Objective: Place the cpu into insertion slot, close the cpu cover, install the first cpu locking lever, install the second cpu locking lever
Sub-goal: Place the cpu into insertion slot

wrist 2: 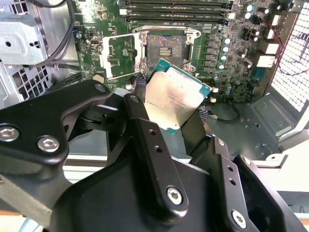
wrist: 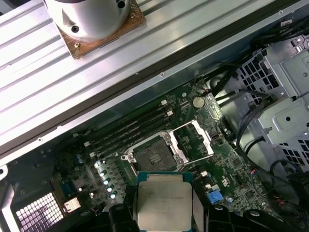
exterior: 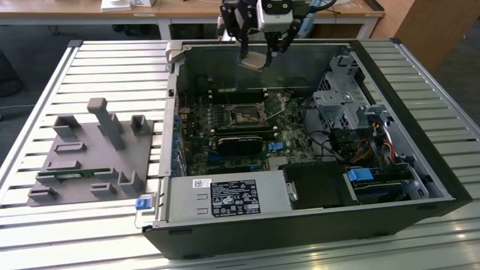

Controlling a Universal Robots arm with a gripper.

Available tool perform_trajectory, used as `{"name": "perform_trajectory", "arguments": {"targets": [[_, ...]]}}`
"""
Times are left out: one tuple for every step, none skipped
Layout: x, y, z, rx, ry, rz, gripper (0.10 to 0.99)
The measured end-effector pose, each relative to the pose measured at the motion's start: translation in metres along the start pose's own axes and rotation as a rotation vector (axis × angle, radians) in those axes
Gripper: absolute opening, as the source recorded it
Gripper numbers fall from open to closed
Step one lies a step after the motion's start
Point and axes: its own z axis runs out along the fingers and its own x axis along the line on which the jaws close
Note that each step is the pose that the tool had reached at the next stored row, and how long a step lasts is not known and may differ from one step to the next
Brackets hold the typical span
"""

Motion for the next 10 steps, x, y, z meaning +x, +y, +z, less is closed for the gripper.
{"name": "perform_trajectory", "arguments": {"targets": [[0.0002,-0.0001,0.0,0.0,-0.0005,0.006,0.541],[0.0002,-0.0001,0.0,0.0,-0.0011,0.012,0.541],[0.0003,-0.0002,0.0001,-0.001,-0.0019,0.022,0.541],[0.0003,-0.0002,0.0003,-0.001,-0.0028,0.032,0.541],[0.0003,-0.0002,0.0004,-0.001,-0.0038,0.044,0.541],[0.0004,-0.0001,0.0005,-0.001,-0.0049,0.055,0.541],[0.0004,-0.0001,0.0006,-0.001,-0.0059,0.066,0.541],[0.0005,0.0,0.0007,-0.002,-0.0067,0.076,0.541],[0.0005,0.0,0.0008,-0.002,-0.0076,0.086,0.541],[0.0006,-0.0001,0.0009,-0.002,-0.0084,0.094,0.541]]}}
